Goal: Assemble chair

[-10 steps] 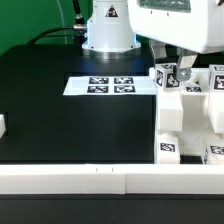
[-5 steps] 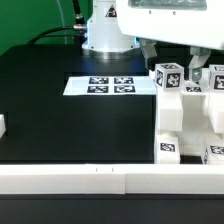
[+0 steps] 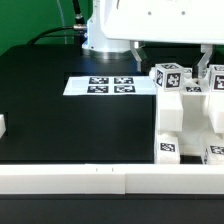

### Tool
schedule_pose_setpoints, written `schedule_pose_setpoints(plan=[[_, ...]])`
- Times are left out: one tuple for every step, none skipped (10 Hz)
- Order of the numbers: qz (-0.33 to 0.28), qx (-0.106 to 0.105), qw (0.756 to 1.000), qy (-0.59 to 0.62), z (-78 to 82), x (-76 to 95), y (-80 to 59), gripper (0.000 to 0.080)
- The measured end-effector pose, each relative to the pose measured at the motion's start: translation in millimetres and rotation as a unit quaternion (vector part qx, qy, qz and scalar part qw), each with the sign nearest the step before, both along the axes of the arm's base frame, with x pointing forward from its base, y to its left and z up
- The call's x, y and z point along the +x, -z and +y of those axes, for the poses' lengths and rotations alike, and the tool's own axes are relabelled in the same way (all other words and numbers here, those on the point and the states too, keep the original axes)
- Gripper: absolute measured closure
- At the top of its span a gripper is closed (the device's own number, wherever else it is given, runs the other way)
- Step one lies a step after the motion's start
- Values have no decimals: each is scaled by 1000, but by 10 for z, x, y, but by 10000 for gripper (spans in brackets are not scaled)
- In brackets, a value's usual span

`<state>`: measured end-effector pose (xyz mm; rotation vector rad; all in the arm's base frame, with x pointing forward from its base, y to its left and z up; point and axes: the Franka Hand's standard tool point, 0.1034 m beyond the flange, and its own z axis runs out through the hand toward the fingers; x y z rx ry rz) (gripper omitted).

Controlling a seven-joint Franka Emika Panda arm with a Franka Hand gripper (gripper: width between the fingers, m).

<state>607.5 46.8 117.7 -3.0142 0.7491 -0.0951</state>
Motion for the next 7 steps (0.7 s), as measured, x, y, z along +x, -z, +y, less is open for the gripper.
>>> schedule_pose_setpoints(plan=[[0, -9, 999, -50, -2, -1, 1, 151], [0, -13, 996, -85, 4, -1, 1, 151], [0, -24, 990, -142, 15, -1, 0, 151], [0, -28, 981, -190, 12, -1, 0, 151], [0, -30, 974, -224, 10, -1, 0, 151], [0, -32, 970, -243, 7, -1, 0, 151], [0, -33, 964, -262, 1, 0, 0, 151]])
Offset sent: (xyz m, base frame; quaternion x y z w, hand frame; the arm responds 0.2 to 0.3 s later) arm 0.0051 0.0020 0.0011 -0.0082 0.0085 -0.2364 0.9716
